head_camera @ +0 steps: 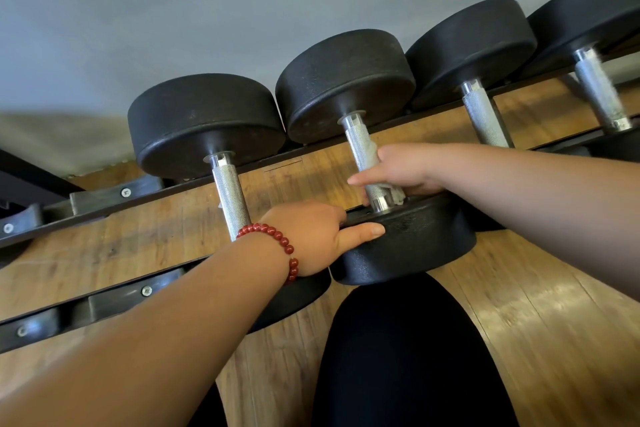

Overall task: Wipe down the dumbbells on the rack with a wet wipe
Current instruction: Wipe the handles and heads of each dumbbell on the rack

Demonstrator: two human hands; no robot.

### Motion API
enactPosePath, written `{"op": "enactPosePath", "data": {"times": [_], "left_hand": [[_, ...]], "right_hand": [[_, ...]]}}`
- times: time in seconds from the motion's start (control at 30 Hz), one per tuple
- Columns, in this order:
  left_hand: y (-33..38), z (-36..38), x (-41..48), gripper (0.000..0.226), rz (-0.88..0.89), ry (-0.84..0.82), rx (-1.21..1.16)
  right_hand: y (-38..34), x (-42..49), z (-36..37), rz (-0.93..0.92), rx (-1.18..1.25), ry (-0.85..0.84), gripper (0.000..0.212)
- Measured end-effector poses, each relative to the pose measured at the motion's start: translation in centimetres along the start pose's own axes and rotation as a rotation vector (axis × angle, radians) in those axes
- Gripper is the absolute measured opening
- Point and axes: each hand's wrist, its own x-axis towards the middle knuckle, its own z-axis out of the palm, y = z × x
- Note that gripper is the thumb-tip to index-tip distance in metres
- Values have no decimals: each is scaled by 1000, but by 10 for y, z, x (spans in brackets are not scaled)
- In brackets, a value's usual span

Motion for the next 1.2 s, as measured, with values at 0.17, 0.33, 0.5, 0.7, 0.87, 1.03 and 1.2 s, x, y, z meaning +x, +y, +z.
{"op": "enactPosePath", "data": {"times": [0.17, 0.33, 0.5, 0.7, 0.87, 1.03, 1.2], "left_hand": [[-1, 0, 1, 101, -4, -1, 0], [-2, 1, 2, 101, -5, -6, -23], [1, 0, -2, 77, 87, 34, -15], [7, 0, -10, 43, 164, 57, -70], [23, 13, -5, 41, 175, 163, -321], [38, 34, 4, 41, 106, 397, -239], [42, 47, 12, 55, 112, 606, -333]], "right_hand": [[-12, 8, 4, -126, 158, 162, 48], [-10, 6, 3, -144, 76, 167, 72], [0, -2, 0, -77, -186, 122, 71], [-4, -6, 1, -96, -264, 150, 76], [-7, -11, 0, -90, -313, 157, 78], [-8, -15, 2, -89, -334, 194, 75], [-8, -5, 2, -104, -141, 184, 77]]}}
